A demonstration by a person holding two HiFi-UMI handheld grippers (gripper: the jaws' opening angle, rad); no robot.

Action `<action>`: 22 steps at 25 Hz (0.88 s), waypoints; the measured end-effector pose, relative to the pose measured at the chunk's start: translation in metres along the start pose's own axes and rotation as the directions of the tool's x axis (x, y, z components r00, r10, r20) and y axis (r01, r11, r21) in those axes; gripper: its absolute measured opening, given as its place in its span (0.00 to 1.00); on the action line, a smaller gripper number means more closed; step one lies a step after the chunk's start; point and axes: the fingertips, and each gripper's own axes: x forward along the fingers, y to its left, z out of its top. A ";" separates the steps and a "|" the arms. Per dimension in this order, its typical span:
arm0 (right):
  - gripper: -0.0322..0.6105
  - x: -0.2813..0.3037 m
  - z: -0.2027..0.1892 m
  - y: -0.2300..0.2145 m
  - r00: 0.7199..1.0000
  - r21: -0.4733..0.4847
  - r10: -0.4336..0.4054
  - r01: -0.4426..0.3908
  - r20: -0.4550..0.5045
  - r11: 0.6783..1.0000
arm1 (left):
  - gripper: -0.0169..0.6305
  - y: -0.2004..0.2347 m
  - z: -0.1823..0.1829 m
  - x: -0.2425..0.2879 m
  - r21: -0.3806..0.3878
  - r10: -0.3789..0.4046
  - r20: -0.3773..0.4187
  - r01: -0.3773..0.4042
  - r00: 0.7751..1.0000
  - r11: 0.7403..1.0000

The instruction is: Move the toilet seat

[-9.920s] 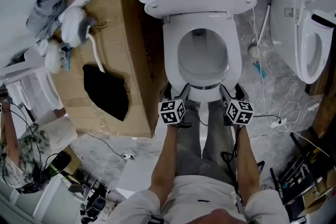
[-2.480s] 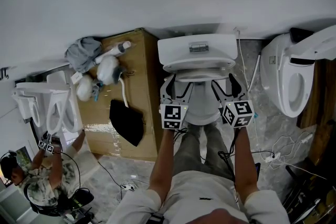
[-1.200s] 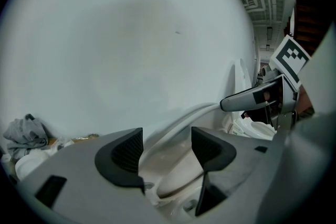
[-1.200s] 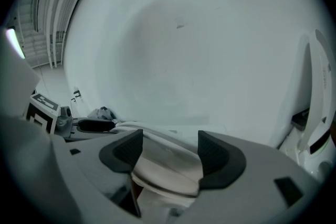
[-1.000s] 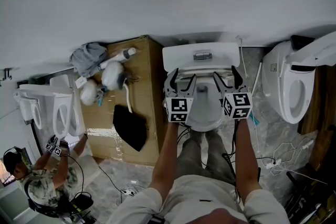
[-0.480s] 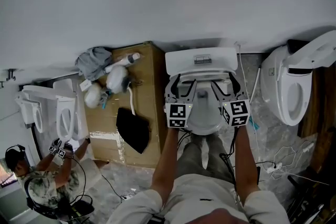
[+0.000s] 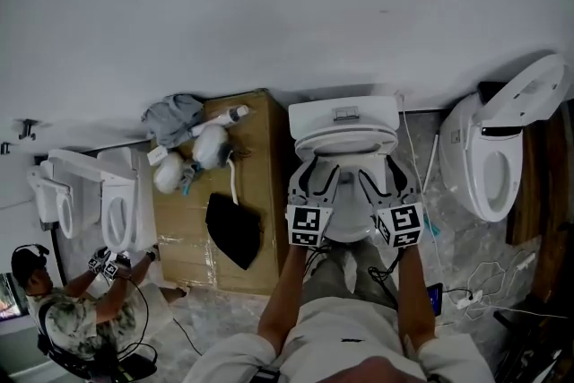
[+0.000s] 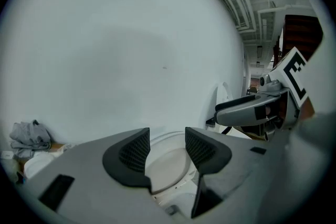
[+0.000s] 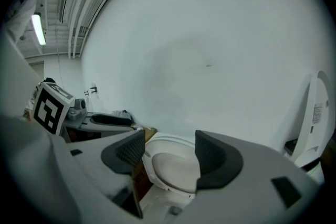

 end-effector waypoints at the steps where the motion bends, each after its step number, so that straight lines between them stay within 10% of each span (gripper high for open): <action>1: 0.53 -0.007 0.001 0.004 1.000 -0.001 -0.005 0.005 0.005 1.000 | 0.38 -0.004 0.001 -0.007 -0.003 -0.004 0.003 0.004 1.000 1.000; 22: 0.46 -0.102 0.019 0.047 0.996 -0.045 -0.071 0.074 0.060 0.996 | 0.36 -0.042 0.029 -0.103 0.054 -0.056 0.071 0.052 0.996 0.997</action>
